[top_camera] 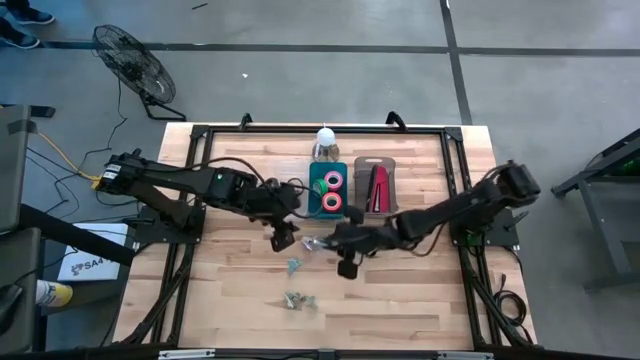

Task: Pick and place Stapler, Stapler remover, tape
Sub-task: Put the bottom blue staple remover into the transparent bin

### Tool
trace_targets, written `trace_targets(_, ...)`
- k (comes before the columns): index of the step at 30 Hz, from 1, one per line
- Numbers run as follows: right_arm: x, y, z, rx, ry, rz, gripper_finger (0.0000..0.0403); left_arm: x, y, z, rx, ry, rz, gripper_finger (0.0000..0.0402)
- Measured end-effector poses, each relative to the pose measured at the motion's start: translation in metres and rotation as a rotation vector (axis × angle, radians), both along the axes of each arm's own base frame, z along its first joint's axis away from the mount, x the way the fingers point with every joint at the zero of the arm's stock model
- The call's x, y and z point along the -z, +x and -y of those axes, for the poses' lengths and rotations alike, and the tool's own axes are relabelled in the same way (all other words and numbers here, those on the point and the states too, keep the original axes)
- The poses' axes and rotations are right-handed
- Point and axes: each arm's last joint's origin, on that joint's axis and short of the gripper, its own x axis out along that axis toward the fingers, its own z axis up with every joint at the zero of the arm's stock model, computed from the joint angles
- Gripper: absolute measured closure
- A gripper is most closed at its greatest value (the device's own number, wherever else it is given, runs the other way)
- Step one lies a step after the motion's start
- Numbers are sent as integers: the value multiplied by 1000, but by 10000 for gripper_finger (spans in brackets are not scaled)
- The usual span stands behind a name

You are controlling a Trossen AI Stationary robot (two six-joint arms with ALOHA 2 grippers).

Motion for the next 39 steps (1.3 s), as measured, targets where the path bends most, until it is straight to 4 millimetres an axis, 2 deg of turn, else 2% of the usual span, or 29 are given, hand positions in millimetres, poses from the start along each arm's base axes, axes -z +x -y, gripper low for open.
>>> trace_targets(7,-57,-22,20,73,45,167,329,-16,16,4,165,66,224,158)
trace_targets(11,-73,-35,25,98,34,197,329,-23,22,5,221,121,318,158)
trace_targets(17,-83,-43,28,85,14,214,329,-29,25,5,231,179,382,158)
trace_targets(22,-84,-43,27,66,4,220,329,-29,26,4,209,201,382,158)
trace_targets(30,-94,-40,26,33,-11,321,329,-30,30,5,196,192,413,158)
trace_targets(39,-94,-40,25,6,-25,317,329,-30,30,4,162,219,413,158)
